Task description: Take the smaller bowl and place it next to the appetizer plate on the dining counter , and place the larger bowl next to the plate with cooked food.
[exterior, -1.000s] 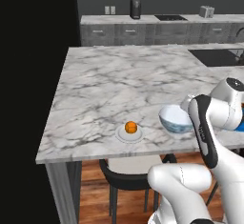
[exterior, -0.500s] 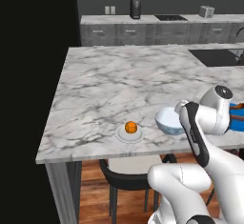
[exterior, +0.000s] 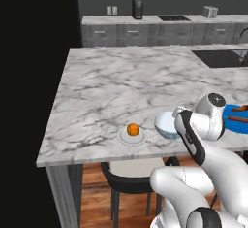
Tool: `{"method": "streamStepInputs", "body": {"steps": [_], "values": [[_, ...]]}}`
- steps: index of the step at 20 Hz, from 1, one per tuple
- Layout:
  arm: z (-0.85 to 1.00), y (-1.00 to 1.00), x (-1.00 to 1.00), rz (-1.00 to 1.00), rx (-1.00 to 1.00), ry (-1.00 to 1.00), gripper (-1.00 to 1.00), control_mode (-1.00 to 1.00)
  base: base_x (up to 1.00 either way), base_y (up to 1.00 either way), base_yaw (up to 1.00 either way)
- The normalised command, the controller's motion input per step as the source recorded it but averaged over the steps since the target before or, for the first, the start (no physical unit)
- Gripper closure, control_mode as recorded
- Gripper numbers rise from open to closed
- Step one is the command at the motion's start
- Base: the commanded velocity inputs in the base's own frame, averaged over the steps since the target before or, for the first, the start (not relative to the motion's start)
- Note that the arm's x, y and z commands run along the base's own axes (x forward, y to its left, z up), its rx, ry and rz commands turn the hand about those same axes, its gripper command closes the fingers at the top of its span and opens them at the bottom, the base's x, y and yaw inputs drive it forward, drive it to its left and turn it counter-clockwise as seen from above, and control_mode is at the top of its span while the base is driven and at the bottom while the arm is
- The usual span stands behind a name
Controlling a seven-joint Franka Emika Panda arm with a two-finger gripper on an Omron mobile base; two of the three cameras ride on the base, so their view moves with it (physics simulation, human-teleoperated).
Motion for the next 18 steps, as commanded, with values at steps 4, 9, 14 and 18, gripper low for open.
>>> {"method": "streamStepInputs", "body": {"steps": [4, 9, 14, 18], "values": [[-0.22, 0.0, 0.24, 0.0, -0.01, 0.0, 1.0, -1.0, 0.0, 0.0, 0.0], [-0.23, 0.0, 0.25, 0.0, -0.01, 0.0, 1.0, -1.0, 0.0, 0.0, 0.0], [-0.25, 0.0, 0.31, 0.0, -0.01, 0.0, 1.0, -1.0, 0.0, 0.0, 0.0], [-0.23, 0.0, 0.35, 0.0, 0.0, 0.0, 1.0, -1.0, 0.0, 0.0, 0.0]]}}
